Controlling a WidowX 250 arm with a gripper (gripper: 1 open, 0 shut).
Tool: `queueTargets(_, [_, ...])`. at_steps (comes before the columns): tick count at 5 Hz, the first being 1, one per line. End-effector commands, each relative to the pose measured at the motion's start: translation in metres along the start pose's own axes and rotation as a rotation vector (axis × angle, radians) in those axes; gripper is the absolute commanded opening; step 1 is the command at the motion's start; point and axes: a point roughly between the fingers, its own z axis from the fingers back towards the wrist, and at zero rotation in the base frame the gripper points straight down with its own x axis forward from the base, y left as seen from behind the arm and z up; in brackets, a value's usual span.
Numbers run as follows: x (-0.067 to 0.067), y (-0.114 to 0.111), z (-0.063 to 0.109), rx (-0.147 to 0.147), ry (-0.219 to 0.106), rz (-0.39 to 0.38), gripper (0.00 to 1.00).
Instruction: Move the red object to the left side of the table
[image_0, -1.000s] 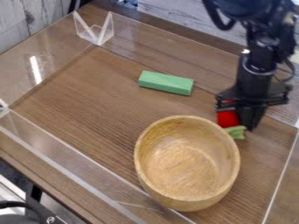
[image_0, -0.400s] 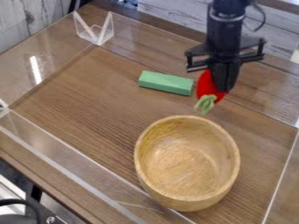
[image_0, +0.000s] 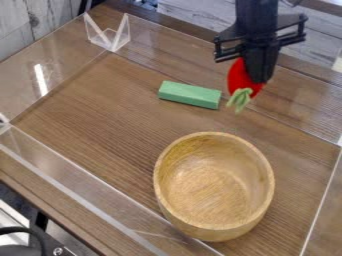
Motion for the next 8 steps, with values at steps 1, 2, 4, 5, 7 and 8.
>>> queueTargets(1, [-0.009,-0.022,0.029,-0.082,-0.081,0.019,0.00])
queueTargets(2, [-0.023,-0.031,0.028,-0.084,-0.104,0.045,0.00])
queueTargets(4, [-0.038,-0.040,0.048,-0.087,-0.102,-0.017,0.00])
queueTargets(5, [-0.036,-0.037,0.053,-0.085,-0.114,-0.012,0.00])
queueTargets(7, [-0.029,-0.012,0.055,-0.070,-0.134,-0.045,0.00])
queueTargets(8, [-0.026,0.006,0.050,-0.060,-0.133,-0.082,0.00])
